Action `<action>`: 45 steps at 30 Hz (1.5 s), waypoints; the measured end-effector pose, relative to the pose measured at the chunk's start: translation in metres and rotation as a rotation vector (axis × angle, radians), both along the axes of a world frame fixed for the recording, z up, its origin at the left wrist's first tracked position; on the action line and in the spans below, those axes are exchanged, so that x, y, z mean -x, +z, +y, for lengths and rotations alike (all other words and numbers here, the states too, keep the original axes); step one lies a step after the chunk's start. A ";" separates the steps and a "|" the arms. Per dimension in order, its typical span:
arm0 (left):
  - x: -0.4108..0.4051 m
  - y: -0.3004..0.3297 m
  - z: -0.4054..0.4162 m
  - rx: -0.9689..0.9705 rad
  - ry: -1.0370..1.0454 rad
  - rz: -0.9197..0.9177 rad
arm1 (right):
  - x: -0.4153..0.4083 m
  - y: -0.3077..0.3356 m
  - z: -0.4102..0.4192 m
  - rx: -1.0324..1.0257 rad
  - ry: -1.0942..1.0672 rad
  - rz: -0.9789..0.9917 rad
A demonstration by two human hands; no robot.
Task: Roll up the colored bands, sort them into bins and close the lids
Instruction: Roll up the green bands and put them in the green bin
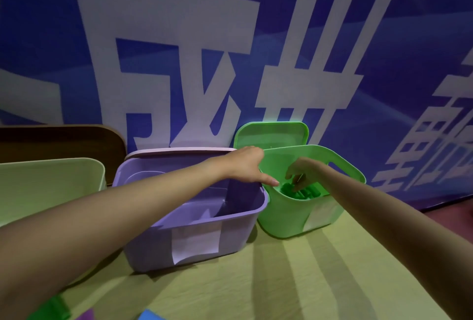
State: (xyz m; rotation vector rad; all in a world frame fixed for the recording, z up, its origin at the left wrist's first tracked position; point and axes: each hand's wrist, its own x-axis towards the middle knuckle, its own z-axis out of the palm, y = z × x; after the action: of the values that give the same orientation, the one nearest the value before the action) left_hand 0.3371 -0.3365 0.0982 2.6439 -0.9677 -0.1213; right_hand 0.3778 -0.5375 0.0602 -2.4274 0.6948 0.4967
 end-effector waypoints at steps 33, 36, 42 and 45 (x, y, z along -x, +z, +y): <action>0.270 -0.017 0.297 0.254 0.408 -0.336 | 0.288 0.036 0.204 0.231 0.633 -0.886; 0.293 -0.040 0.331 0.273 0.468 -0.245 | 0.304 0.011 0.233 0.107 0.674 -0.908; 0.337 -0.099 0.399 0.348 0.824 -0.132 | 0.313 -0.043 0.295 -0.042 0.812 -0.764; 0.350 -0.112 0.424 0.534 1.035 -0.124 | 0.302 -0.060 0.322 -0.064 0.842 -0.657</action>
State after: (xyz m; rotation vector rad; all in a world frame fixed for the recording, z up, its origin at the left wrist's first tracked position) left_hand -0.0128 0.0872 -0.0133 2.3080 0.3841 0.4698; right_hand 0.0753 -0.2158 0.0004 -2.5054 -0.6281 -0.0098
